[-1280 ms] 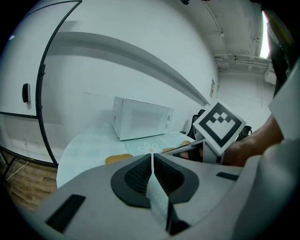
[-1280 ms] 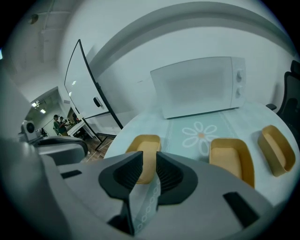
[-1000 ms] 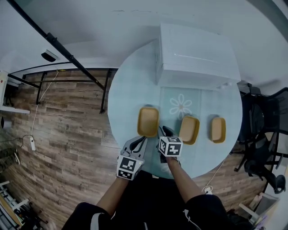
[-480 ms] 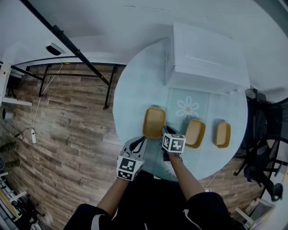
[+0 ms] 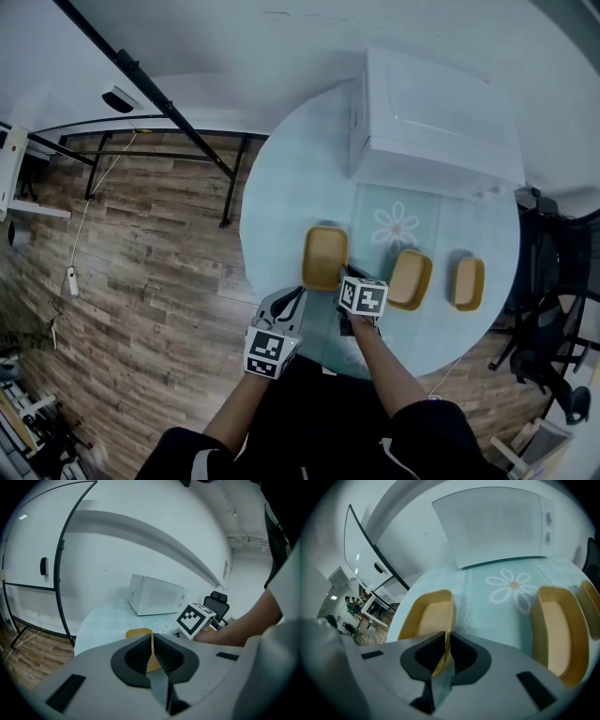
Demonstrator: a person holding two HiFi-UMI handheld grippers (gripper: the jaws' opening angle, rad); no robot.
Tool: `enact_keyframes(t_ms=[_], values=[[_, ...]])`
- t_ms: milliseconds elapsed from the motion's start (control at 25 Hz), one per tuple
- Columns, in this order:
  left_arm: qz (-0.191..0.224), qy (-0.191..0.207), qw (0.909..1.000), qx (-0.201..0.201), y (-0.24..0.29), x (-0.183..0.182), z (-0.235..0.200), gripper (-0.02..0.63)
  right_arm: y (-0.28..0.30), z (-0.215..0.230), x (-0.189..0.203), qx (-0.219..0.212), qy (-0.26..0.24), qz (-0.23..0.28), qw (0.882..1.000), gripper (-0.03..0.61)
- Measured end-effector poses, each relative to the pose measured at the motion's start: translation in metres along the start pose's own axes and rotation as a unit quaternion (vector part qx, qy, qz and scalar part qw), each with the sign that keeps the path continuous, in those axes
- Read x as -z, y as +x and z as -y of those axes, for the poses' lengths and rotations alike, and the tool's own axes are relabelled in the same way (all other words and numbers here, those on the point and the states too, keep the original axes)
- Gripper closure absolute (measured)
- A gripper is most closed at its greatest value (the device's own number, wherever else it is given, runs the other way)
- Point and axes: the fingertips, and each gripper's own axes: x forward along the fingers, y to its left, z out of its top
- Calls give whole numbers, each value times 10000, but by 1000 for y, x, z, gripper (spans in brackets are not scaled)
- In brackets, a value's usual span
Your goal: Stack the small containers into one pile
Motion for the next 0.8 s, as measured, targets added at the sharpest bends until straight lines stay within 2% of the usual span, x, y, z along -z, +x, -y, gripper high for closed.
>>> enact_keyframes(t_ms=[360,800], values=[[-11,72,10000,-46,-3,5,11,589,-8,4,-3,-155,209,154,9995,538],[123,268,9996,-30,0,-8,42,589,-52,16,-22,-332,419,561,9970,538]])
